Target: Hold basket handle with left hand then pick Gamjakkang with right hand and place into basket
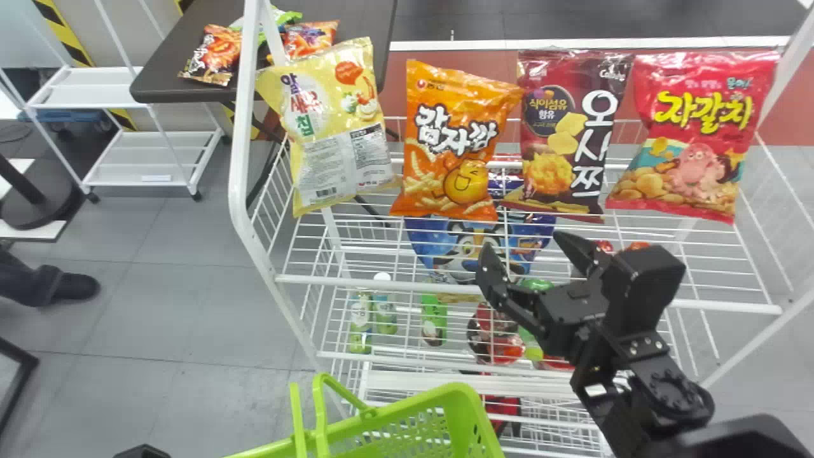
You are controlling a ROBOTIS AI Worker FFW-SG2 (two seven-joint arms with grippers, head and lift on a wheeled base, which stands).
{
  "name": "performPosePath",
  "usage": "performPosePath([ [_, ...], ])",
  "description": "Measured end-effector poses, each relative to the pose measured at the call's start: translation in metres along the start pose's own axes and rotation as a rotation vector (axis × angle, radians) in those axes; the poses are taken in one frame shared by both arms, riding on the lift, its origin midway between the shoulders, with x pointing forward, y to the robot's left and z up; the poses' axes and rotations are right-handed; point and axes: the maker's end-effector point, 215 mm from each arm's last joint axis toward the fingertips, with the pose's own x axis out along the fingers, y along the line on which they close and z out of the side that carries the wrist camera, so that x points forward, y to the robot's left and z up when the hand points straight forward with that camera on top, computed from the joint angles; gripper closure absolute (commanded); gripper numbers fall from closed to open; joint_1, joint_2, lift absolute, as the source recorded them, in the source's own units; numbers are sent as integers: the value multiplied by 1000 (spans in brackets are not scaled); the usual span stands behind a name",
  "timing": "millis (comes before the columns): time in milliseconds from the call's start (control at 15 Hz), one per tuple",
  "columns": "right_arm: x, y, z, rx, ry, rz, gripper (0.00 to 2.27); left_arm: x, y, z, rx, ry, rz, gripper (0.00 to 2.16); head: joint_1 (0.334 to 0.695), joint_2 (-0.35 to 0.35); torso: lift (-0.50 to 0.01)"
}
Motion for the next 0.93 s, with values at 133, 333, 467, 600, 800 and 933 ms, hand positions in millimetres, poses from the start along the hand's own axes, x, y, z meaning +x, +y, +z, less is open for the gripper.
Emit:
performPosePath([
  [133,21,14,8,-6,-6,7,83,0,0,0,0,1,1,2145,695,165,-18],
  [333,52,33,27,-30,-25,16,80,0,-1,-1,2,2,-3,2145,695,209,-18],
  [467,73,41,36,-50,-21,22,80,-1,-2,0,5,3,-2,2145,695,226,-18],
  [600,93,43,38,-80,-6,24,73,-2,-2,1,7,3,0,2145,695,241,-18],
  [800,117,41,36,-128,21,14,63,-3,-2,1,9,2,3,2145,695,244,-18],
  [933,136,31,30,-162,50,7,60,-3,-4,2,14,1,3,2145,695,236,-18],
])
